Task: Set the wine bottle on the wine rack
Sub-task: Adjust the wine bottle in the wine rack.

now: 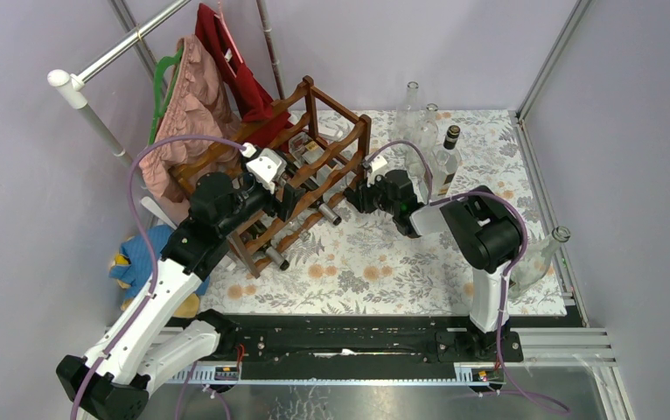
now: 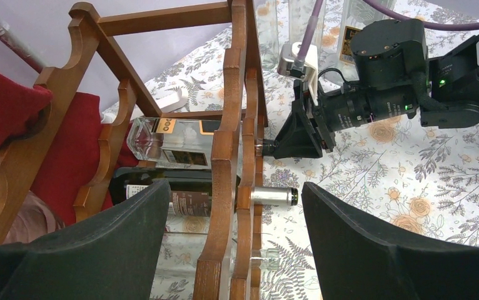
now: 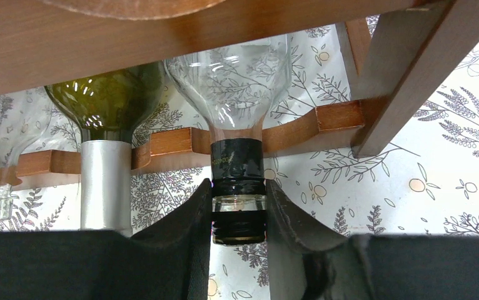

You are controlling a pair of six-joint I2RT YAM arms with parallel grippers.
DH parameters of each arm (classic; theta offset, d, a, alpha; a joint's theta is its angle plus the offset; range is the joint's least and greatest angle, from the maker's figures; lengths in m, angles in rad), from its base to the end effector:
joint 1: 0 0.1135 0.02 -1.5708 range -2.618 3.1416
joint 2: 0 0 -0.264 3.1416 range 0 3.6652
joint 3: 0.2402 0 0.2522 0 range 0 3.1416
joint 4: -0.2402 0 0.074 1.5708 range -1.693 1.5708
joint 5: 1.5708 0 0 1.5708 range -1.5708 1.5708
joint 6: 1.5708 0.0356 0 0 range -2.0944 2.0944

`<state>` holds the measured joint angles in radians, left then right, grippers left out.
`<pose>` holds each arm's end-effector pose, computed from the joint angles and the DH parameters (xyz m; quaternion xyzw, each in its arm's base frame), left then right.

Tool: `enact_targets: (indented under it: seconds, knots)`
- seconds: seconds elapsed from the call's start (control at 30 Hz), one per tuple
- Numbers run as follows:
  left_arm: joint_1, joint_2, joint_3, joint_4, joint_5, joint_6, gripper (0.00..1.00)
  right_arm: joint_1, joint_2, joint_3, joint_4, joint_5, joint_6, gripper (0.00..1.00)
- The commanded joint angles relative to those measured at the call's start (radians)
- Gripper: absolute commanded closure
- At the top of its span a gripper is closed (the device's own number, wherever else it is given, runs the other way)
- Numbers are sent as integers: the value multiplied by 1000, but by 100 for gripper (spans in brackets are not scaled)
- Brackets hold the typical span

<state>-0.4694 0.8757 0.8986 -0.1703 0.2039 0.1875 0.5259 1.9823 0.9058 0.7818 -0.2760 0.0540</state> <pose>0.1770 -0.0979 0.3659 0.3059 0.6916 -0.1676 0.6325 0.3395 0.2083 0.1368 -0.2657 0.7544 0.2746 0.5338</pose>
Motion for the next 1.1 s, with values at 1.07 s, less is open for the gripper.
enact_targets:
  seconds: [1.07]
  knots:
    - [12,-5,-15,69,14,15,16,52,59,7,93,-34,123,69]
